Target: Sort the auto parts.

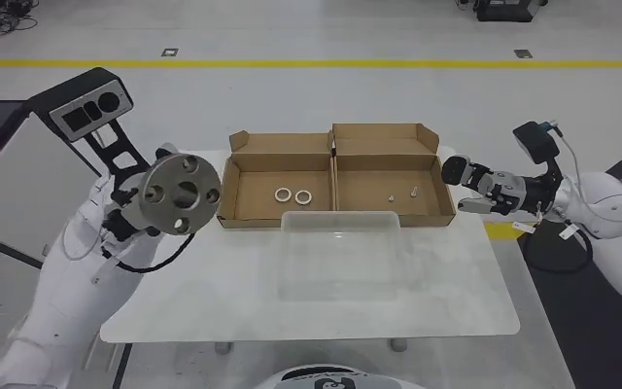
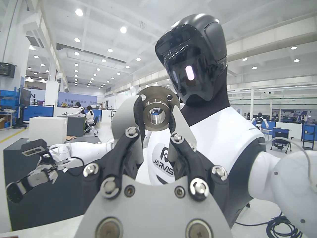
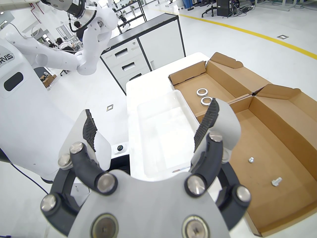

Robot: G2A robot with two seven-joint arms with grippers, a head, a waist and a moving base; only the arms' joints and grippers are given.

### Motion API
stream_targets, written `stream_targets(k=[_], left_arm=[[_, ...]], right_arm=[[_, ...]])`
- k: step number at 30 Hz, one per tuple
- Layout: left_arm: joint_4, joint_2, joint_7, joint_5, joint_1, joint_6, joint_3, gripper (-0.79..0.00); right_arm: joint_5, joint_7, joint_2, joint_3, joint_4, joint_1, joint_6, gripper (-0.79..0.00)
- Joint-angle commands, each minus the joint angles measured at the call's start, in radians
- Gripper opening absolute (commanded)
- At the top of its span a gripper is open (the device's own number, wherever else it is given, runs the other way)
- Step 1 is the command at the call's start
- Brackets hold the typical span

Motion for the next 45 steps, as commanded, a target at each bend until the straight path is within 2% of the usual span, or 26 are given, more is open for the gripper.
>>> stream_targets(k=[1,4,13,20,26,32,45], left_arm=[[-0.013,-0.005,0.003,-0.033,0.016,0.0,-0.011,-0.785],[-0.031,-0.016,0.003,-0.087,0.036,0.0,-0.025,-0.785],[-0.039,-0.043,0.003,-0.111,0.061,0.0,-0.052,-0.785],[-0.011,-0.049,-0.009,-0.003,0.067,0.012,-0.076,-0.785],[0.017,-0.044,-0.042,0.131,0.068,0.045,-0.108,-0.785],[0.019,-0.039,-0.043,0.181,0.075,0.047,-0.121,-0.785],[-0.014,-0.046,0.003,-0.033,0.066,0.0,-0.088,-0.785]], right_arm=[[0.0,0.0,0.0,0.0,0.0,0.0,0.0,0.0],[0.0,0.0,0.0,0.0,0.0,0.0,0.0,0.0],[0.0,0.0,0.0,0.0,0.0,0.0,0.0,0.0],[0.0,0.0,0.0,0.0,0.0,0.0,0.0,0.0],[0.0,0.0,0.0,0.0,0.0,0.0,0.0,0.0],[0.0,0.0,0.0,0.0,0.0,0.0,0.0,0.0],[0.0,0.0,0.0,0.0,0.0,0.0,0.0,0.0]])
